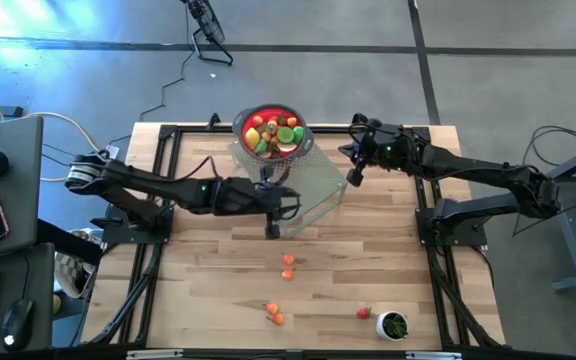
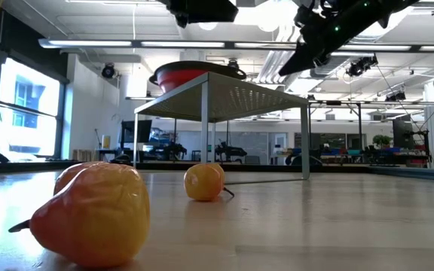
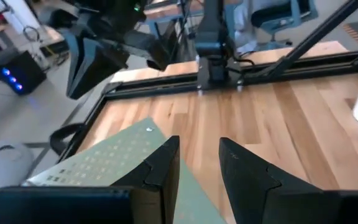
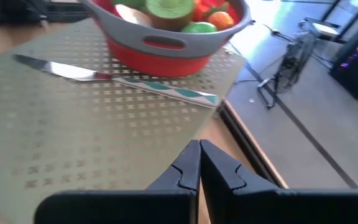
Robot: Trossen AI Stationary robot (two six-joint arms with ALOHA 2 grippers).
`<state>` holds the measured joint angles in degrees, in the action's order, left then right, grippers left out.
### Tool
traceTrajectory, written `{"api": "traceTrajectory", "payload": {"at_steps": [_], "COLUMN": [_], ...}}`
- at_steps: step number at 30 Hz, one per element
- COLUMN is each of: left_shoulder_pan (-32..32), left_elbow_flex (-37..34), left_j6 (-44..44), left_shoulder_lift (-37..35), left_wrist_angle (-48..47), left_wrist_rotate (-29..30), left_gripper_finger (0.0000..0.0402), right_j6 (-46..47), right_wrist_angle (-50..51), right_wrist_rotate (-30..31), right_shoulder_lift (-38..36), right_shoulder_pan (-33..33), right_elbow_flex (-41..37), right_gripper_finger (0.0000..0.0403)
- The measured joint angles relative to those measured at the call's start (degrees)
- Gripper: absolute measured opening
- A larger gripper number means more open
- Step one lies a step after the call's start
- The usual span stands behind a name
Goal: Pick & Place Fruit
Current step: Put the orange pear into the red strainer on the shelf
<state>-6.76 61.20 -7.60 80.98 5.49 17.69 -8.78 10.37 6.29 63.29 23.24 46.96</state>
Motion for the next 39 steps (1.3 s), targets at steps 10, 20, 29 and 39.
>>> {"api": "traceTrajectory", "payload": {"at_steps": [10,20,29,39], "left_shoulder_pan": [-7.1,-10.2,-10.1,-10.1], "left_elbow_flex": [-4.5,-4.4,-4.4,-4.4], "left_j6": [-4.0,-3.5,0.4,8.7], "left_shoulder_lift": [-1.3,-2.2,-2.2,-2.2], "left_wrist_angle": [5.0,3.5,-1.1,-1.0], "left_wrist_rotate": [-0.2,-0.2,0.0,-0.2], "left_gripper_finger": [0.0109,0.0109,0.0109,0.0109], "right_j6": [0.0,0.0,-0.3,1.5], "right_wrist_angle": [-0.3,-0.4,-0.4,-1.2], "right_wrist_rotate": [-6.8,-6.6,-6.5,-6.9], "right_shoulder_lift": [0.0,0.0,0.0,0.0], "right_shoulder_pan": [0.0,0.0,0.0,0.0], "right_elbow_flex": [0.0,0.0,0.0,0.0], "right_gripper_finger": [0.0003,0.0002,0.0002,0.0002]}}
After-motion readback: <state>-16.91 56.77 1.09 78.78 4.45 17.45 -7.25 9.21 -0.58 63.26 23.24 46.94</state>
